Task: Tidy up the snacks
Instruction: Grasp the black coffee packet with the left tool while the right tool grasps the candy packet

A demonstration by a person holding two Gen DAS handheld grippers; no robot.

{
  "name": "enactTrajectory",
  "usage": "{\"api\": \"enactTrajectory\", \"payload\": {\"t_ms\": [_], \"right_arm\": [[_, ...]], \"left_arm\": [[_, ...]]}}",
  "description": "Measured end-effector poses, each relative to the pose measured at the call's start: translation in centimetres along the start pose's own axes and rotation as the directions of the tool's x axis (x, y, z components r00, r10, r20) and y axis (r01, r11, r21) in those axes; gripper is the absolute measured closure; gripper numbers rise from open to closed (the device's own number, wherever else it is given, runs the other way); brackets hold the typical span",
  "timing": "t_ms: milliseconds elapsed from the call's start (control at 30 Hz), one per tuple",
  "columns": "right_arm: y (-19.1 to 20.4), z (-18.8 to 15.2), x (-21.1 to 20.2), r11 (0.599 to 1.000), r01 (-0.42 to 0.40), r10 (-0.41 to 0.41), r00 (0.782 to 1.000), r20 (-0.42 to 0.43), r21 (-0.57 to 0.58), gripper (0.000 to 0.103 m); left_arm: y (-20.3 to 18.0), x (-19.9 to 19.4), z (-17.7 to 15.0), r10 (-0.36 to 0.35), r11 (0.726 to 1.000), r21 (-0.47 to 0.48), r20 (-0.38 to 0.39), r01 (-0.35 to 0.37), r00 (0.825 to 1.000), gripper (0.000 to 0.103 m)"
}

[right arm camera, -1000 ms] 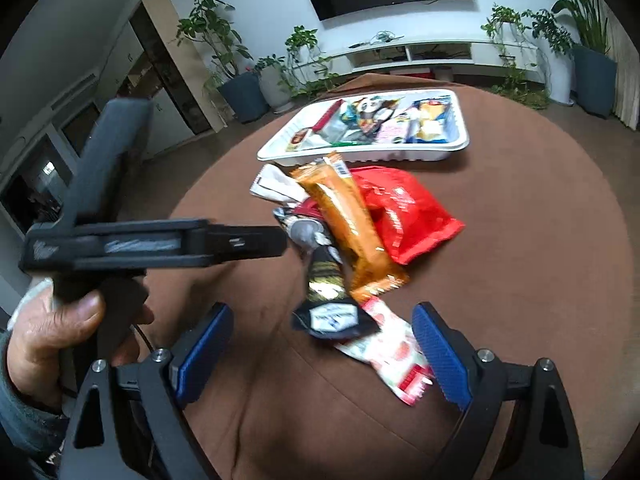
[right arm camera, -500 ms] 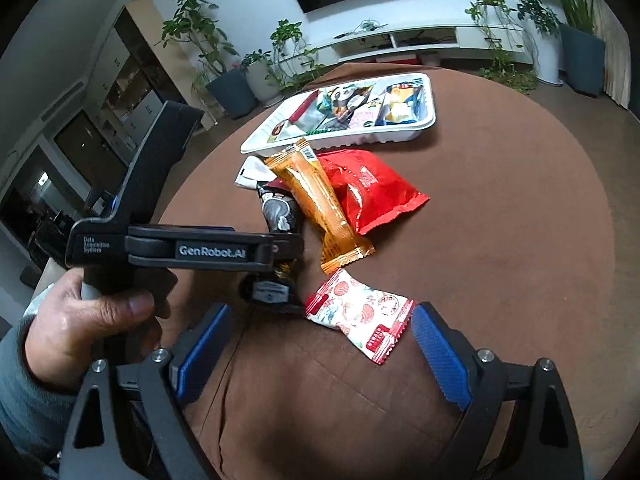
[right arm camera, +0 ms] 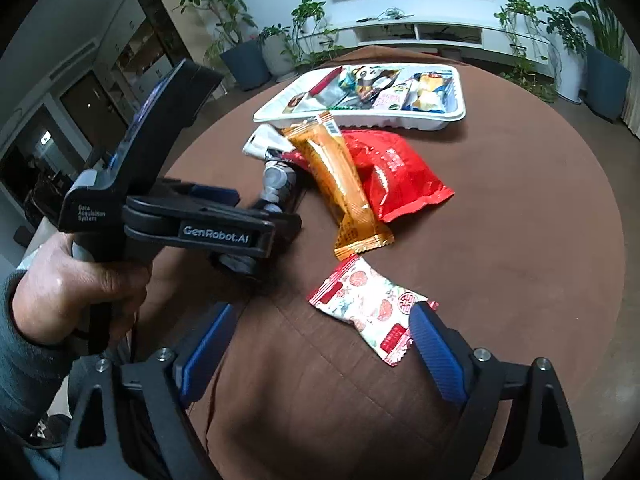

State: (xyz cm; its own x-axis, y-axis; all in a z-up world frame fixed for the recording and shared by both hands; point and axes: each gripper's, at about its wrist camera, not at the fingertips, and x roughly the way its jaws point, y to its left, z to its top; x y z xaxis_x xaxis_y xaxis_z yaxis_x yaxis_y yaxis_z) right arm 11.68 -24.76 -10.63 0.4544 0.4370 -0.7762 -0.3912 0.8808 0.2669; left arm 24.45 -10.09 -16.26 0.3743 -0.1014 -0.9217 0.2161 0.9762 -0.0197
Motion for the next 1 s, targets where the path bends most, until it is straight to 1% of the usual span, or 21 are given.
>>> {"api": "enactTrajectory", "payload": {"t_ms": [33,100,133,233,300,367,467,533,600,700,767,833,933,1000], "right_arm": [[0.1,0.0,0.1,1.000,0.001,-0.001,1.000,-0.002,-0.006,0.015],[0.3,0.1,0.3,1.000,-0.002,0.002,1.000,-0.007,-0.021,0.015],[0.4,0.2,0.4,1.000,0.000,0.000,1.000,-0.011,-0.027,0.016],[0.8,0.5,0.9,0.997,0.007,-0.009,0.999,-0.035,-0.077,0.019],[0.8,0.9,1.0,0.995,0.005,-0.010,0.999,-0.043,-0.098,0.020],[0.7,1.3,1.1,0.991,0.017,-0.025,0.998,-0.057,-0.131,0.020],[0.6,1.7,1.5,0.983,0.011,-0.029,0.995,-0.095,-0.182,0.020],[0.6,1.8,2.0,0.977,0.018,-0.045,0.991,-0.126,-0.212,0.023],[0.8,2.0,2.7,0.963,0.021,-0.068,0.984,-0.164,-0.270,0.025],[1.0,2.3,3.2,0.945,0.014,-0.084,0.976,-0.200,-0.326,0.026],[1.0,2.6,3.5,0.934,-0.003,-0.083,0.971,-0.223,-0.358,0.028],[0.8,3.0,3.8,0.928,-0.016,-0.081,0.966,-0.244,-0.372,0.033],[0.5,3.6,4.3,0.920,-0.026,-0.084,0.962,-0.261,-0.390,0.034],[0.4,3.6,4.9,0.916,-0.040,-0.085,0.953,-0.291,-0.399,0.037]], "left_arm": [[0.3,-0.1,0.0,-0.010,1.000,-0.003,0.006,0.010,1.000,0.025],[0.7,-0.2,0.0,-0.026,1.000,-0.002,0.018,0.026,0.999,0.032],[0.9,-0.3,-0.1,-0.030,1.000,0.001,0.020,0.030,0.999,0.033],[1.2,-0.5,-0.3,-0.027,0.999,0.029,0.023,0.027,0.999,0.043],[1.5,-0.8,-0.7,-0.037,0.998,0.046,0.027,0.035,0.999,0.053],[1.5,-1.1,-1.3,-0.037,0.997,0.073,0.031,0.035,0.999,0.056],[1.3,-1.4,-2.4,-0.042,0.991,0.127,0.044,0.036,0.998,0.056],[1.6,-1.6,-2.9,-0.051,0.990,0.136,0.042,0.045,0.998,0.056],[2.0,-1.6,-2.9,-0.053,0.990,0.134,0.032,0.048,0.998,0.056],[2.3,-1.8,-2.6,-0.087,0.984,0.155,0.027,0.082,0.996,0.056],[2.4,-1.7,-2.3,-0.079,0.982,0.173,0.026,0.073,0.997,0.056],[2.3,-1.6,-1.9,-0.070,0.980,0.190,0.017,0.066,0.997,0.056],[1.8,-1.4,-1.6,-0.053,0.977,0.207,0.020,0.047,0.998,0.056],[1.8,-1.2,-1.5,-0.047,0.978,0.205,0.020,0.042,0.999,0.054]]}}
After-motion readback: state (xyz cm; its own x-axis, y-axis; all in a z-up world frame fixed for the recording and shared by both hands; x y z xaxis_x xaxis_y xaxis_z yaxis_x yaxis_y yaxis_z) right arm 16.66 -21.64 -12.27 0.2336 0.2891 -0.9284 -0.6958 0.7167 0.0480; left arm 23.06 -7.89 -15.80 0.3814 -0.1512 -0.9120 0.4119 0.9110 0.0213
